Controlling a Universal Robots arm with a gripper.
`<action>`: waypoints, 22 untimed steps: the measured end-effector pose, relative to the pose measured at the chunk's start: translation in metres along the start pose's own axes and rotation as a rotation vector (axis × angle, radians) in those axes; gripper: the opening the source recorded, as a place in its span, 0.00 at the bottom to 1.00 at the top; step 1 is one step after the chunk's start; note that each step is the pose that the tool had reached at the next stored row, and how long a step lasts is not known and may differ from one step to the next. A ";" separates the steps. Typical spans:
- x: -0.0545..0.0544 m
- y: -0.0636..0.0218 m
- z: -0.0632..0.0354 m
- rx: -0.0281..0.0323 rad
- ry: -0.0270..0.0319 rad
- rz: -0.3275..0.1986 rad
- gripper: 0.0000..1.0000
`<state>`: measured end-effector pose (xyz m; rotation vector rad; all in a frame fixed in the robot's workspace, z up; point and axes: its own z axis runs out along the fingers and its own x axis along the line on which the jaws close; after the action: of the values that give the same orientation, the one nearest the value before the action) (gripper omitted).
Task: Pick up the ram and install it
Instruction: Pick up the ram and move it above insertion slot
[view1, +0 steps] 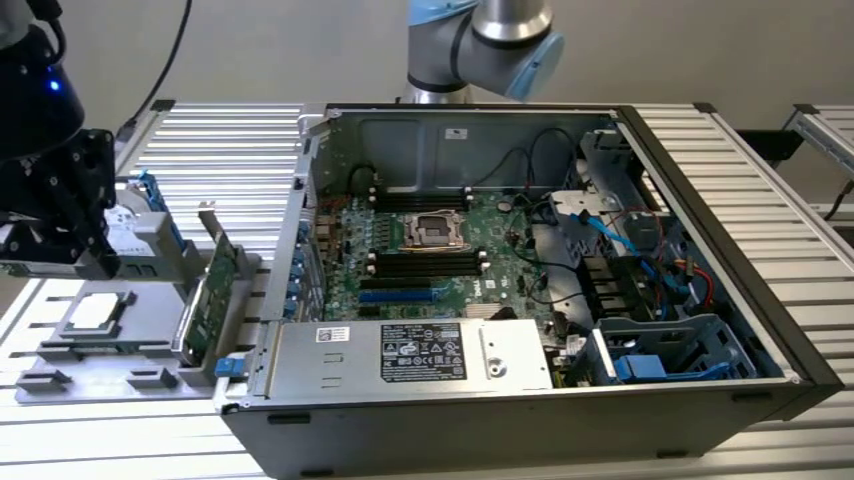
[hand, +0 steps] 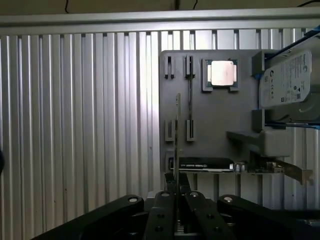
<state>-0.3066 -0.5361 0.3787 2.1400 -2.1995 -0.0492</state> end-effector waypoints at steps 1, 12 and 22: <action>0.000 -0.0036 -0.0047 -0.0017 -0.0001 0.000 0.14; 0.000 -0.0467 -0.0566 -0.0246 0.0006 -0.001 0.14; -0.002 -0.0799 -0.0702 -0.0234 -0.0010 -0.002 0.14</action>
<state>-0.2217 -0.5344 0.4428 2.1307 -2.1861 -0.0758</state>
